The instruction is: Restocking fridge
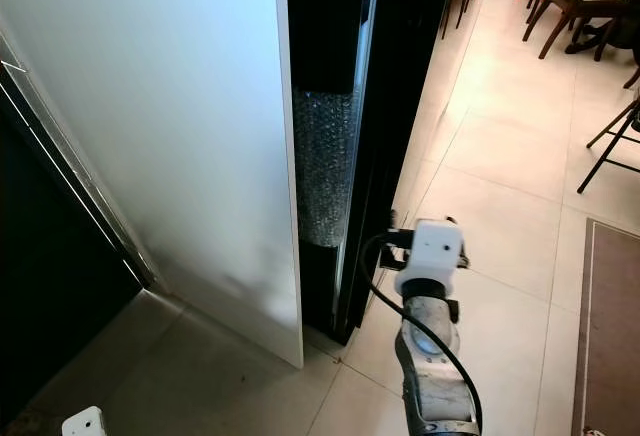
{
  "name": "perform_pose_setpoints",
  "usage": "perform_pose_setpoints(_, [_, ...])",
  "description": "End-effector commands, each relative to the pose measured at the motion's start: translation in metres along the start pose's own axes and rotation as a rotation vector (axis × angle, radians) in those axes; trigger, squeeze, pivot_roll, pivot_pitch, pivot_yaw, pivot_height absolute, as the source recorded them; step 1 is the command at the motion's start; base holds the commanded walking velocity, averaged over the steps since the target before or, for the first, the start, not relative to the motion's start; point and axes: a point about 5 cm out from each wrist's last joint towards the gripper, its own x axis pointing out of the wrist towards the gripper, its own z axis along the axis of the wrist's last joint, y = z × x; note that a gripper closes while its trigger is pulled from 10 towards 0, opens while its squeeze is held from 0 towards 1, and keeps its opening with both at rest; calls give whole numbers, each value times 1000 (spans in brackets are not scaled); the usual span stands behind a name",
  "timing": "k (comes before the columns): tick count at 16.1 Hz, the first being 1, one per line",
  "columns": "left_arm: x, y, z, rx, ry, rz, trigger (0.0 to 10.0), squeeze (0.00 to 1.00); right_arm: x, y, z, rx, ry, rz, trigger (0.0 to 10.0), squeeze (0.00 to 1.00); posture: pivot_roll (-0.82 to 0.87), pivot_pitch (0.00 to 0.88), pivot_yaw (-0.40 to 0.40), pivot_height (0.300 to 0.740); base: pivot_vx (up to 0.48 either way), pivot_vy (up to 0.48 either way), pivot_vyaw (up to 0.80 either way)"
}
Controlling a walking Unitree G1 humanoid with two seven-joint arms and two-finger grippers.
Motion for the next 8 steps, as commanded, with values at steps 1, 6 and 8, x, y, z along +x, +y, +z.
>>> perform_pose_setpoints(1, [0,3,-1,7,10,8,10000,0,-1,5,5,-1,-4,27,10000,0,-59,1,-46,740,247,0,0])
perform_pose_setpoints(6, [0,4,0,10,12,7,10000,0,-2,3,9,2,-5,29,10000,0,-64,14,-42,740,257,0,0])
perform_pose_setpoints(8, [0,3,1,12,10,4,10000,0,-3,2,9,0,-2,27,10000,0,-66,12,-42,740,264,0,0])
